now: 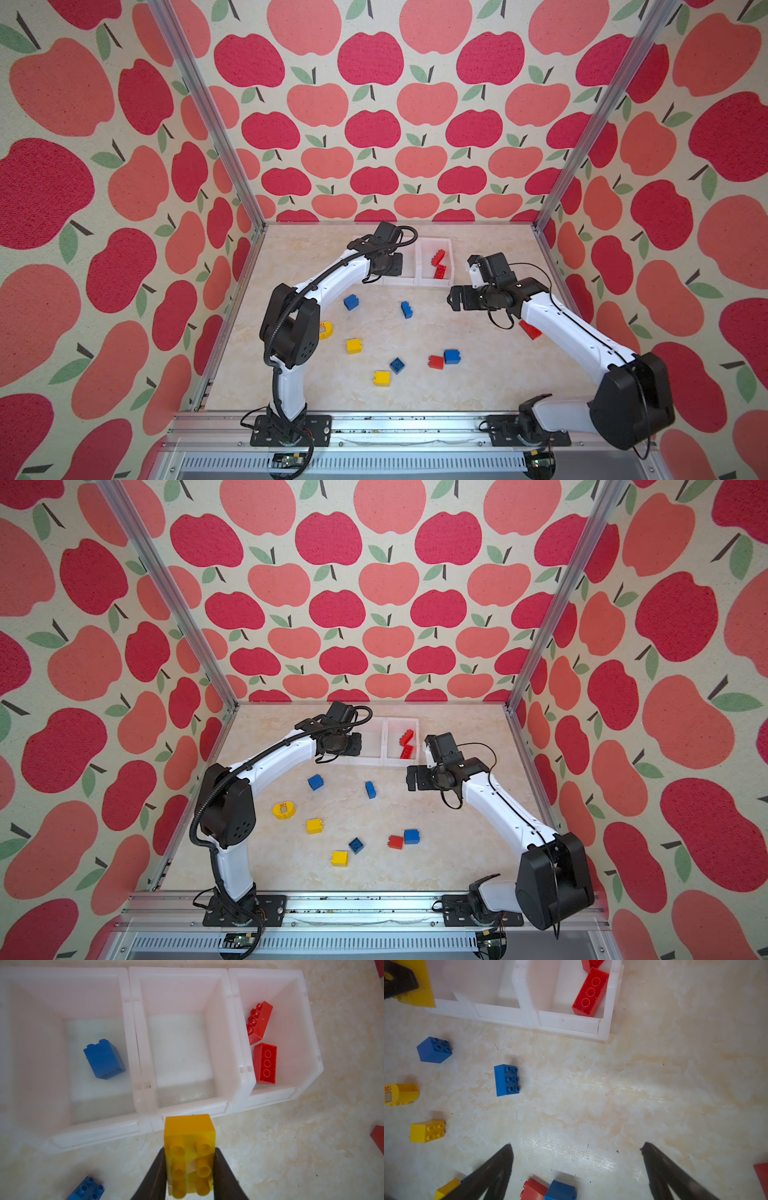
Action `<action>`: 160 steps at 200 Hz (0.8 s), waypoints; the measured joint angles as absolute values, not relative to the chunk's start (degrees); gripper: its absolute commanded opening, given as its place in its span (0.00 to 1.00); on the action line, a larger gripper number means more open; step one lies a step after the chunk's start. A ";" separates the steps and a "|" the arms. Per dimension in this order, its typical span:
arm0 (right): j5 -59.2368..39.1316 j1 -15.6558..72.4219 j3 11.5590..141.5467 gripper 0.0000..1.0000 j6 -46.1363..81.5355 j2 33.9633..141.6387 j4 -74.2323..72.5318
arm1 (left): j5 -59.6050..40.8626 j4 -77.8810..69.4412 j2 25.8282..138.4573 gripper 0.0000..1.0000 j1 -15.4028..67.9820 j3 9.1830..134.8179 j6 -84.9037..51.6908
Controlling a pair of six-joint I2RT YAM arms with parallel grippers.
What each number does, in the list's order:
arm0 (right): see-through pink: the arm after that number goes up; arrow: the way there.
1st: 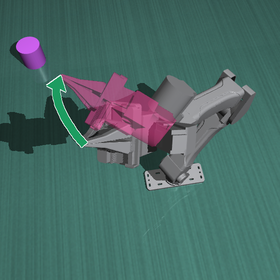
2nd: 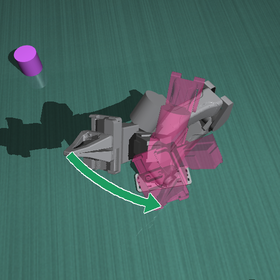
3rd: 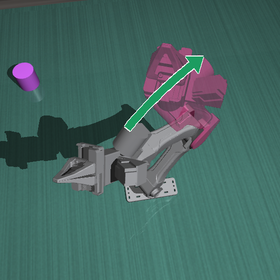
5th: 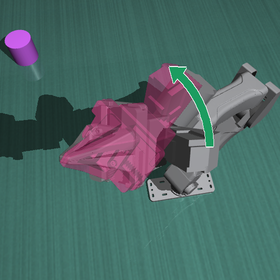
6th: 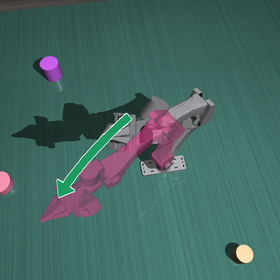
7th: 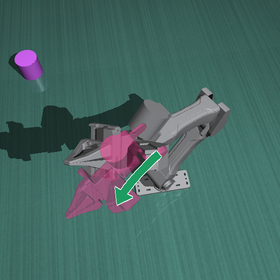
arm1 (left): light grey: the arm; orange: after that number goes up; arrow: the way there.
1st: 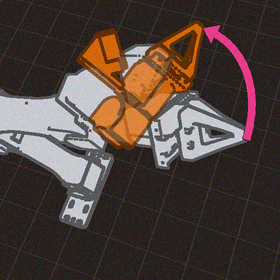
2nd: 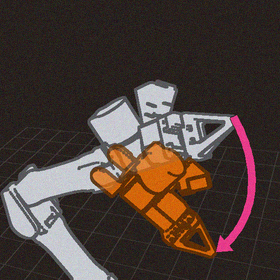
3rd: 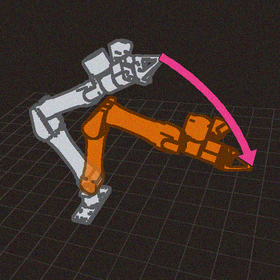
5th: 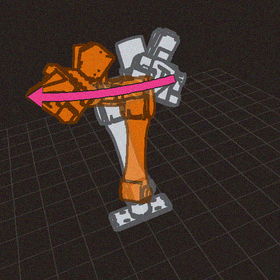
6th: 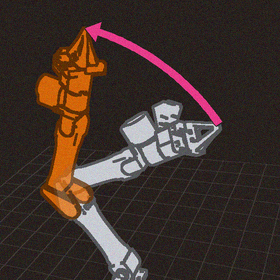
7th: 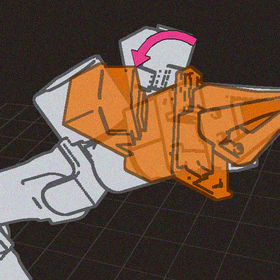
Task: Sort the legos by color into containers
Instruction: 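Carry the yellow brick into the middle bin compartment and release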
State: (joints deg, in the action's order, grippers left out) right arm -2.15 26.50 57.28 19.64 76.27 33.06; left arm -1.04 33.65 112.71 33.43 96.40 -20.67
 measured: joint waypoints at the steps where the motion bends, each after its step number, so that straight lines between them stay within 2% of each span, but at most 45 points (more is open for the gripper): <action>1: -2.17 26.48 57.23 0.99 19.66 76.23 33.06 | -1.04 33.61 112.79 0.27 33.43 96.49 -20.60; 89: -3.77 25.41 54.83 0.99 21.61 74.15 32.34 | -2.44 30.50 123.79 0.27 32.42 105.16 -18.00; 138: -4.03 24.82 54.76 0.99 21.63 74.15 32.16 | -2.31 29.67 126.76 0.50 32.01 106.15 -16.34; 160: -4.21 24.60 54.65 0.99 21.78 74.15 31.90 | -2.17 29.23 126.76 0.56 32.03 106.41 -15.94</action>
